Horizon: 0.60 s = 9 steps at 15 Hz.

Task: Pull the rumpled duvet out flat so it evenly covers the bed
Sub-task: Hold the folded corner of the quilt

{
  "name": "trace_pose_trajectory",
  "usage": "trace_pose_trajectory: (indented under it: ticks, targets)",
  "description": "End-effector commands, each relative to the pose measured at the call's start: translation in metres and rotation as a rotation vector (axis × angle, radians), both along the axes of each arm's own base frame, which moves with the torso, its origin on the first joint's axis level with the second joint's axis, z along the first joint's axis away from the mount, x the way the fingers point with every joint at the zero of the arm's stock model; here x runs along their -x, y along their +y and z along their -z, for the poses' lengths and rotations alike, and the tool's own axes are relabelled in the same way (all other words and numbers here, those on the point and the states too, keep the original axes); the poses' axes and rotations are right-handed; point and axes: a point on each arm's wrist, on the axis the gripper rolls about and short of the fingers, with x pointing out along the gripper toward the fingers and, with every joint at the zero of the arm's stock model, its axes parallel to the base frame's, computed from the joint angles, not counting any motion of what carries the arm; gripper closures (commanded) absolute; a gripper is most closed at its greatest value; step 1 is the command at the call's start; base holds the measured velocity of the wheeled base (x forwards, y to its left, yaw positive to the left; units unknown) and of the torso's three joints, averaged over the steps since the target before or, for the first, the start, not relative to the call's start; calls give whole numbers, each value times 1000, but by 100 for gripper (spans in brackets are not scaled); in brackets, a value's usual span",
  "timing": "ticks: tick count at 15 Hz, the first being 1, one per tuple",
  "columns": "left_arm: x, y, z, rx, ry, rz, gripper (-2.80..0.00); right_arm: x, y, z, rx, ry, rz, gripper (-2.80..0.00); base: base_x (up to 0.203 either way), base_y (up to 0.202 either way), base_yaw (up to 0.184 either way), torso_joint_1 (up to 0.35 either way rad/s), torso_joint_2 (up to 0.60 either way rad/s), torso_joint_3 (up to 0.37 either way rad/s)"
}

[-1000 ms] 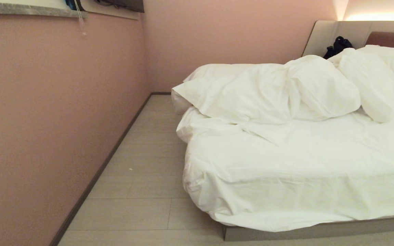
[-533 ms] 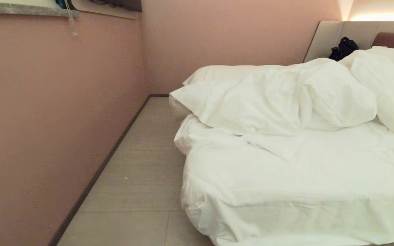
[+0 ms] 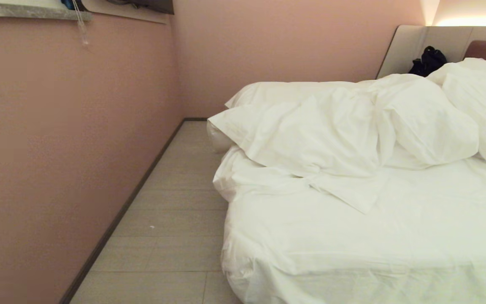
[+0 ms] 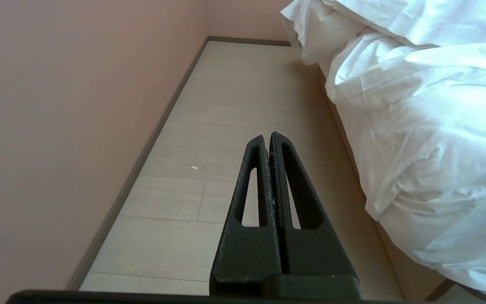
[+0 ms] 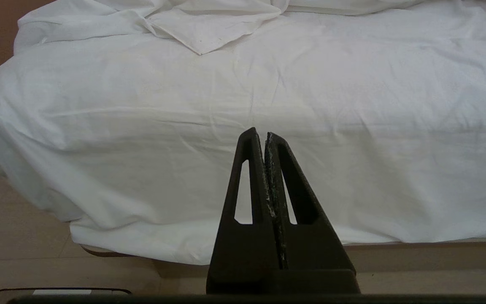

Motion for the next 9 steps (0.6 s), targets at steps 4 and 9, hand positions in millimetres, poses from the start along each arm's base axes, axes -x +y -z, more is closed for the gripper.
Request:
trace_pose_trajectory:
  ticks: [4, 9]
  targets:
    - [0, 0, 0, -1, -2, -1, 0, 0, 0, 0, 0, -1, -1, 0, 0, 0, 0, 0, 0, 0]
    - [0, 0, 0, -3, -2, -2, 0, 0, 0, 0, 0, -1, -1, 0, 0, 0, 0, 0, 0, 0]
